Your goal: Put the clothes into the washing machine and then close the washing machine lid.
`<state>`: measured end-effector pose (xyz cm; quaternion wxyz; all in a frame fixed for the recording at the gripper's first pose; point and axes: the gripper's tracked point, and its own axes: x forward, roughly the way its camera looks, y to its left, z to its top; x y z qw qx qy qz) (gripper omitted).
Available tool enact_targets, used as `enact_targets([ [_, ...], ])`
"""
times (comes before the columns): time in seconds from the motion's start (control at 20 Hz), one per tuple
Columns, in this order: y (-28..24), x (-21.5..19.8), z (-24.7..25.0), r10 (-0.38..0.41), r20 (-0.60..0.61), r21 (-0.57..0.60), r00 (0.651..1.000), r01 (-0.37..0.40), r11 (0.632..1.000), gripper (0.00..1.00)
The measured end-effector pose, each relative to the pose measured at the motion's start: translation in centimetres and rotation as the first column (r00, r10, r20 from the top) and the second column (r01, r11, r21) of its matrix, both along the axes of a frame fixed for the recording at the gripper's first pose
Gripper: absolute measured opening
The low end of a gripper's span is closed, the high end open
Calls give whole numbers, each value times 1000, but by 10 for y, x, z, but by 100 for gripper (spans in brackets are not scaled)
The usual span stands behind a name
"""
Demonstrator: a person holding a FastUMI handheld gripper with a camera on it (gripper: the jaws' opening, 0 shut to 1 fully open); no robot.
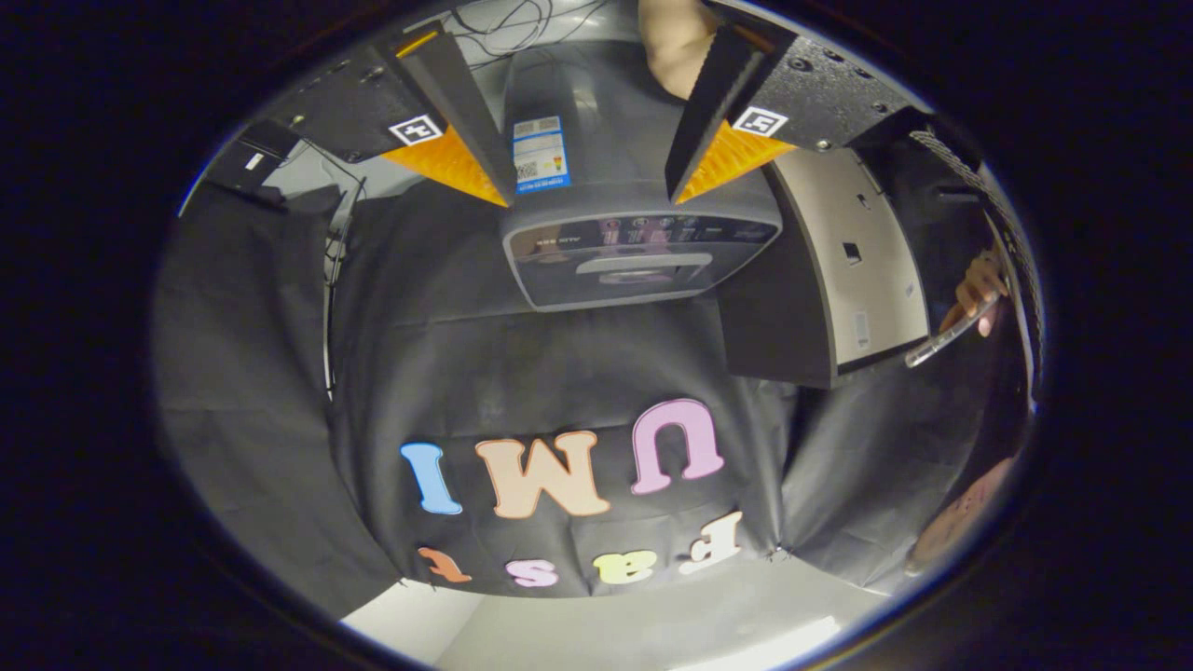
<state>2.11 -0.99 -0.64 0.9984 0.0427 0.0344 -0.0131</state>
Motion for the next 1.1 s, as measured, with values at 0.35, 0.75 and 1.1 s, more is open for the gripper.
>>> enact_targets([
  [0.35, 2, -2, -1, -7, 21, -31, 1000, 8, 999, 97],
  [0.75, 15, 1, -11, 32, -29, -80, 999, -34, 996, 97],
  [1.1, 15, -5, 4, 31, 53, -85, 998, -26, 996, 97],
])
